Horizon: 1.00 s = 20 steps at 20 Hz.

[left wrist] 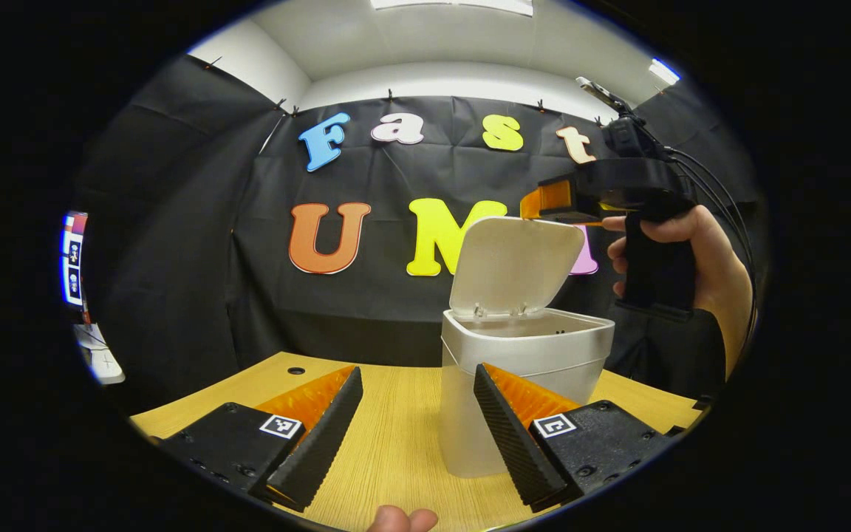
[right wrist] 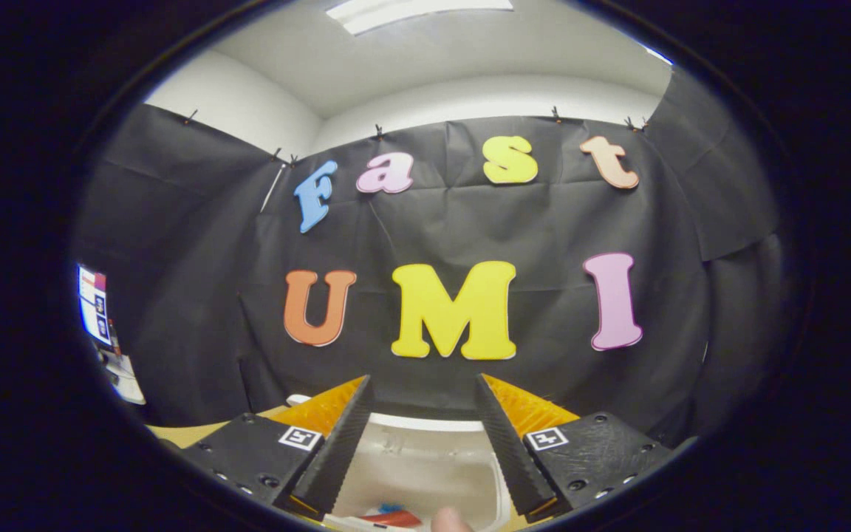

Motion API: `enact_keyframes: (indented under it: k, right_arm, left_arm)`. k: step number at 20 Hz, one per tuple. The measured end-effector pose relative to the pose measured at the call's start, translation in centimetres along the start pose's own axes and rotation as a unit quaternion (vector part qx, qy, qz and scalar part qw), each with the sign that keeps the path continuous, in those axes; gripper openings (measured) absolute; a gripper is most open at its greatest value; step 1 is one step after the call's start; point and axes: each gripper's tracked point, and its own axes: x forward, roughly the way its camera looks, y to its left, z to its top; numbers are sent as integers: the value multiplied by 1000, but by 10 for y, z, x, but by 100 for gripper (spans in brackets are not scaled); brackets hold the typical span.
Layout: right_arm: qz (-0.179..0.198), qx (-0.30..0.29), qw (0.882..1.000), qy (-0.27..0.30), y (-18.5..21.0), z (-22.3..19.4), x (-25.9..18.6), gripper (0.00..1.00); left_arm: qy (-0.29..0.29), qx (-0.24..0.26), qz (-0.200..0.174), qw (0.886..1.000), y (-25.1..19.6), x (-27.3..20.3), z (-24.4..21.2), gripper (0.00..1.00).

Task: Press the lid of the desktop garbage bin to open it, pick up the crumpled paper on the desktop and throw it into the bin, then pick up the pop can on the desktop and drop it into the bin, and finally close the garbage bin lid.

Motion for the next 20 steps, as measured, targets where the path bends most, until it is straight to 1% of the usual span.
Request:
enact_keyframes:
  k: [4, 7, 8, 9, 10, 14, 17, 19, 20]
  right_arm:
    - [23, 17, 996, 79, 8, -41, -16, 84]
    - [26, 20, 993, 112, 6, -62, -25, 85]
    - [27, 21, 992, 122, 6, -69, -27, 83]
    - [28, 20, 991, 132, 5, -76, -29, 85]
    - [29, 19, 989, 141, 5, -82, -32, 84]
    - [34, 16, 987, 155, 3, -99, -39, 86]
    - [38, 10, 983, 178, 1, -116, -42, 88]
    - [40, 3, 984, 172, -1, -114, -43, 94]
    - [40, 6, 984, 171, -2, -116, -44, 95]
  left_arm:
    - [1, -3, 9, 1000, 3, -7, 0, 98]
    - [2, -4, 11, 1000, 2, -12, -1, 98]
    - [2, -3, 11, 1000, 1, -12, 0, 98]
    - [0, -3, 12, 1000, 0, -14, 2, 98]
    - [-2, -3, 11, 1000, -1, -14, 2, 98]
    - [2, -1, 10, 1000, -4, -15, -1, 98]
    - [2, -1, 7, 1000, -8, -16, -4, 98]
    - [4, -4, 4, 1000, -8, -16, -6, 98]
    - [5, -4, 4, 1000, -9, -16, -8, 98]
